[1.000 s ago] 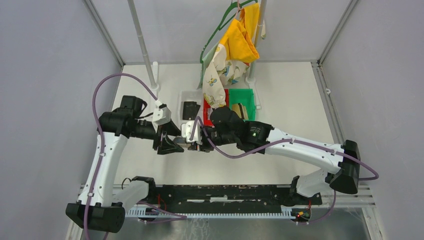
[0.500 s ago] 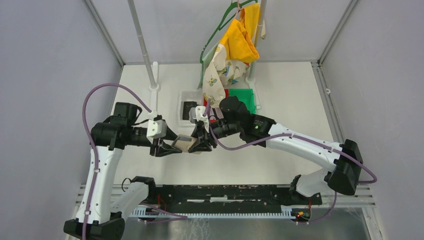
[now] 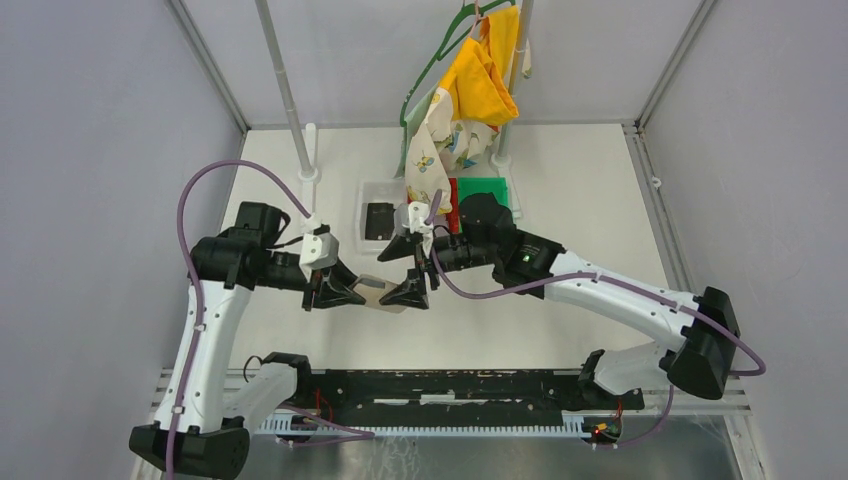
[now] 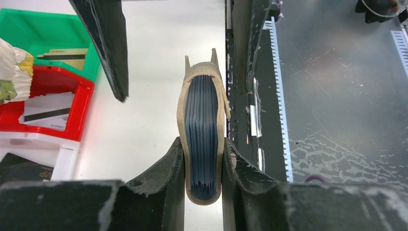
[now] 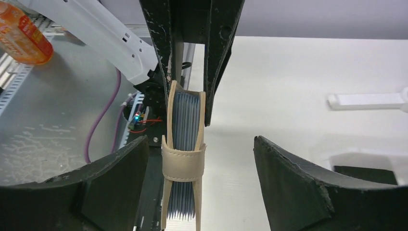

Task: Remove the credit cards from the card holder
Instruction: Open the card holder.

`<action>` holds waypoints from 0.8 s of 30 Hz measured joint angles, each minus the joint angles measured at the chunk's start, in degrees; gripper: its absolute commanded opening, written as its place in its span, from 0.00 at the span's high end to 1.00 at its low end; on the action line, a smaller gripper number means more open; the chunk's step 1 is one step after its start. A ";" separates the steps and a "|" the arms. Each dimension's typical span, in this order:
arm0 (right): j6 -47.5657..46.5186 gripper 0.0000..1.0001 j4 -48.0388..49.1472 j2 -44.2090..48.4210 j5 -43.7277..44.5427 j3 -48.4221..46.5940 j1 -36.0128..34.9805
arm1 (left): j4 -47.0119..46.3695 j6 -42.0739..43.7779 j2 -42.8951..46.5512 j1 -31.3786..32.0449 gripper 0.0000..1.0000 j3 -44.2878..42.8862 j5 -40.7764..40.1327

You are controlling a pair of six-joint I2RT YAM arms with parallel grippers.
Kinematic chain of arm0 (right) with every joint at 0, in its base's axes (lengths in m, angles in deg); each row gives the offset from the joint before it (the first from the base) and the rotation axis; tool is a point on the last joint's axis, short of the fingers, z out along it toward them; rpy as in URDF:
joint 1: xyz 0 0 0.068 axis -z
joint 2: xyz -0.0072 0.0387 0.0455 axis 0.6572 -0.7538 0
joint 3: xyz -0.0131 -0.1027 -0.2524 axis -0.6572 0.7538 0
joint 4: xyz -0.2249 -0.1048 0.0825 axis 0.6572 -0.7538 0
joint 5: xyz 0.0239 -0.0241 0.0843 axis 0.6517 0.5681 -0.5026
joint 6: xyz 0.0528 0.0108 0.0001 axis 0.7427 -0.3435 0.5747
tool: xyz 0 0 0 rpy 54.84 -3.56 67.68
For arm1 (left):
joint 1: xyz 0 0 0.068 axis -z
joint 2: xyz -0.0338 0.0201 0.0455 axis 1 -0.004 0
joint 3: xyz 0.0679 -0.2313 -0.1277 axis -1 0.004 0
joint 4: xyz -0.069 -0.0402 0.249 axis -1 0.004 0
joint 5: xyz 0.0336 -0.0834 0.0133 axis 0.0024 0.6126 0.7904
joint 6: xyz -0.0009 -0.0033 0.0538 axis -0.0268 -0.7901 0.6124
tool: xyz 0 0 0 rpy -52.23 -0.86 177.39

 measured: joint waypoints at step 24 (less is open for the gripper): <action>-5.79 0.88 -15.52 -6.88 -3.48 -7.48 1.36 | -7.10 -9.84 -0.83 -0.02 0.00 -3.30 -1.77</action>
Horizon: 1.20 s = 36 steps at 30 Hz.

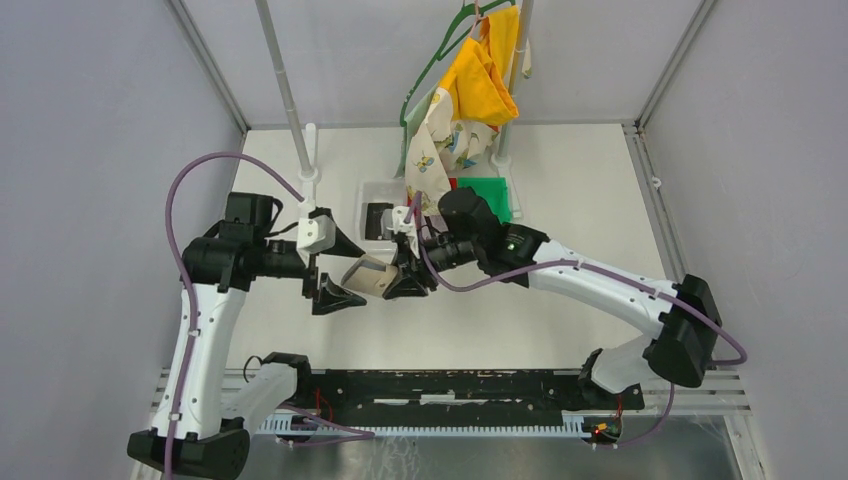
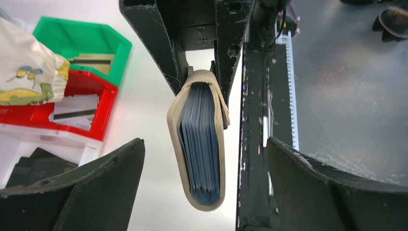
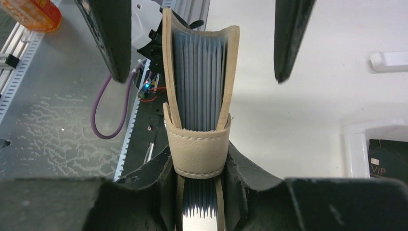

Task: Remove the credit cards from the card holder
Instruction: Open the card holder.

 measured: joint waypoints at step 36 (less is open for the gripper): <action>38.34 1.00 65.96 6.82 13.25 25.03 2.82 | -58.23 -86.36 14.47 -0.11 0.09 10.75 -17.22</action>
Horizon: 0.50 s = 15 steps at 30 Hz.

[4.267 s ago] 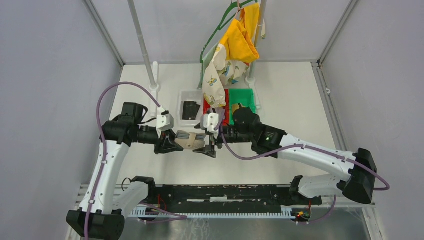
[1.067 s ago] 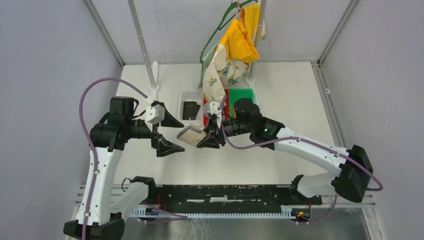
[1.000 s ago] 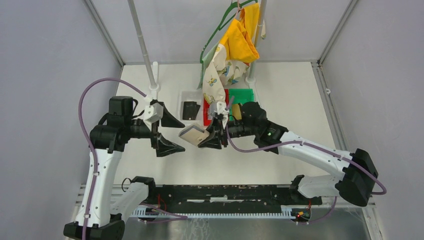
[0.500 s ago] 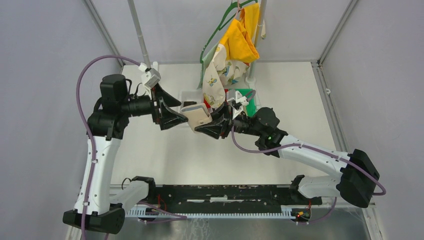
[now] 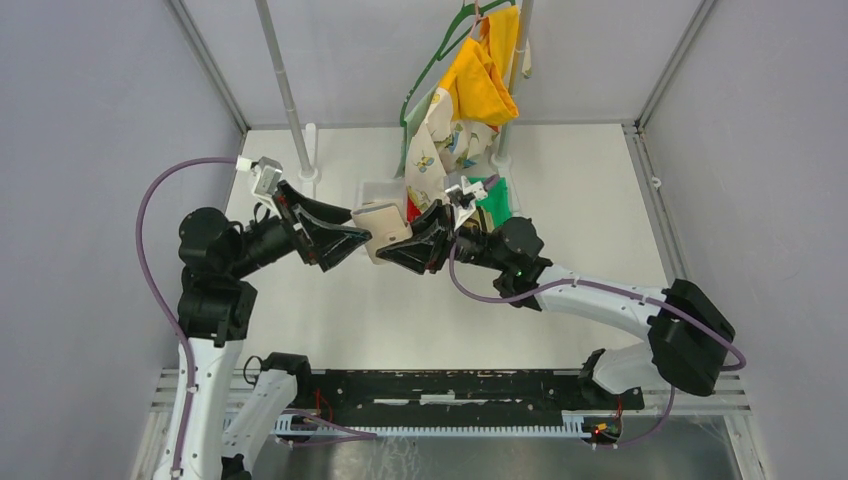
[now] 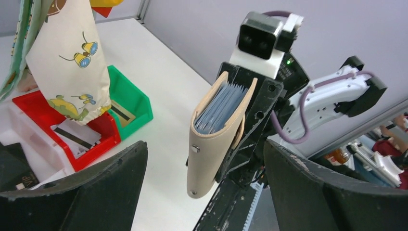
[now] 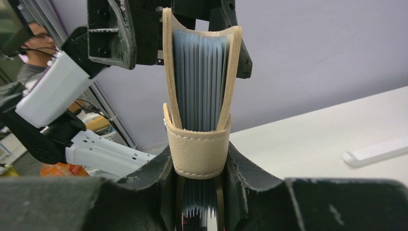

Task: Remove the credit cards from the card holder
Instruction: Open the card holder.

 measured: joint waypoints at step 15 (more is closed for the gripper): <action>17.18 1.00 18.95 -8.94 -2.95 -0.31 -0.46 | -10.49 -9.49 -2.38 0.00 0.52 2.51 4.39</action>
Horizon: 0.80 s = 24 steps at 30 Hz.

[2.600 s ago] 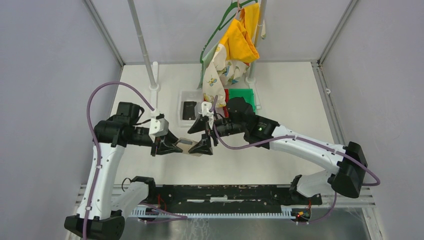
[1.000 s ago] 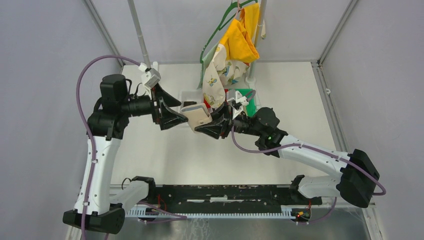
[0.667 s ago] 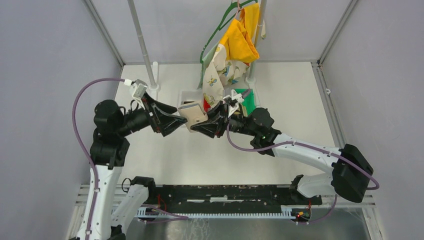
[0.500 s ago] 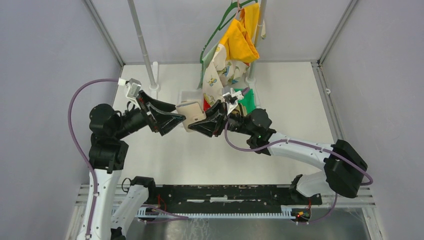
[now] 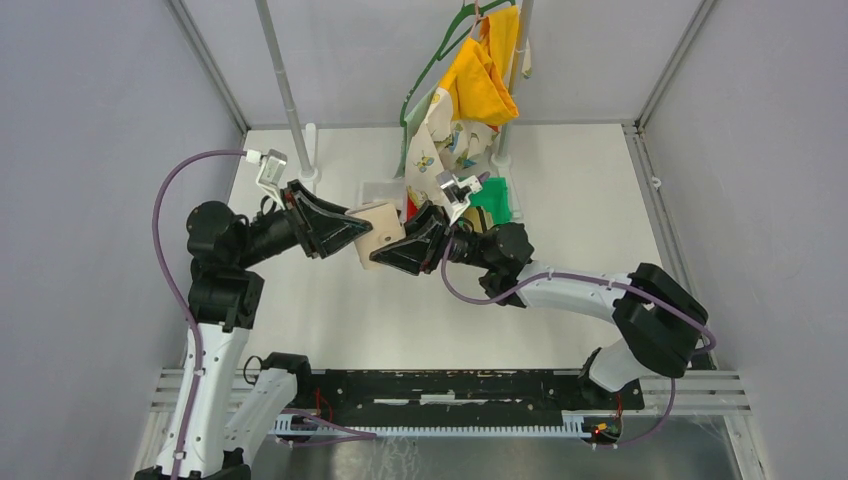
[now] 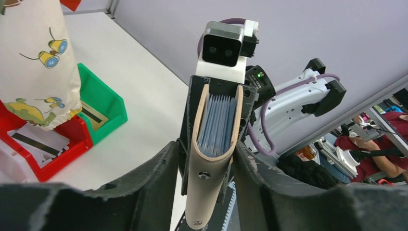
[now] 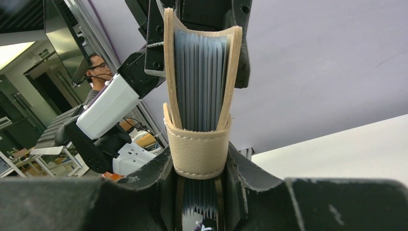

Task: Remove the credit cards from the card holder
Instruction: Open the card holder.

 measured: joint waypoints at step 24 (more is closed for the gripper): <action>-34.01 0.03 -47.67 21.64 28.04 -2.78 -1.70 | 16.22 12.92 -4.79 -0.15 0.98 -0.63 -10.34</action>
